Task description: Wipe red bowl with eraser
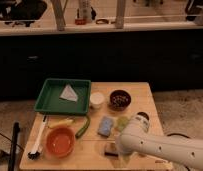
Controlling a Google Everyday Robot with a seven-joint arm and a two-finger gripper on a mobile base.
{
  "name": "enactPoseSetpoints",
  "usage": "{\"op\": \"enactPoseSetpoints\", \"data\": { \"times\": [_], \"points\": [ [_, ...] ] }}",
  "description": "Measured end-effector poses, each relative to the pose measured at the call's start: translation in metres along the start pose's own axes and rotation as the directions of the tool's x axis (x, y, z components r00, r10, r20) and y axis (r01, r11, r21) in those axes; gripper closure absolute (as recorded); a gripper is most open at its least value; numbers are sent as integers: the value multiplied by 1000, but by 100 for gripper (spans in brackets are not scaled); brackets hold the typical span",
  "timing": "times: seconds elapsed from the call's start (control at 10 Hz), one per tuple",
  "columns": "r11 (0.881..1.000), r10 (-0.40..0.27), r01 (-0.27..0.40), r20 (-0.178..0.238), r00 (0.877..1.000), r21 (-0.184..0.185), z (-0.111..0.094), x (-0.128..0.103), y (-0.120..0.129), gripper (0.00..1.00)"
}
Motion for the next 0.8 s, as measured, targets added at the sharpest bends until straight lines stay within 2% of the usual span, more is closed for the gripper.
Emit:
{"op": "enactPoseSetpoints", "data": {
  "times": [0.4,0.5,0.6,0.8],
  "points": [
    [999,34,-34,-11,999,-1,18,10,-5,20],
    [999,38,-38,-12,999,-3,21,12,-6,23],
    [999,42,-43,-13,999,-7,27,14,-7,35],
    [999,40,-40,-11,999,-13,32,13,-9,53]
  ]
}}
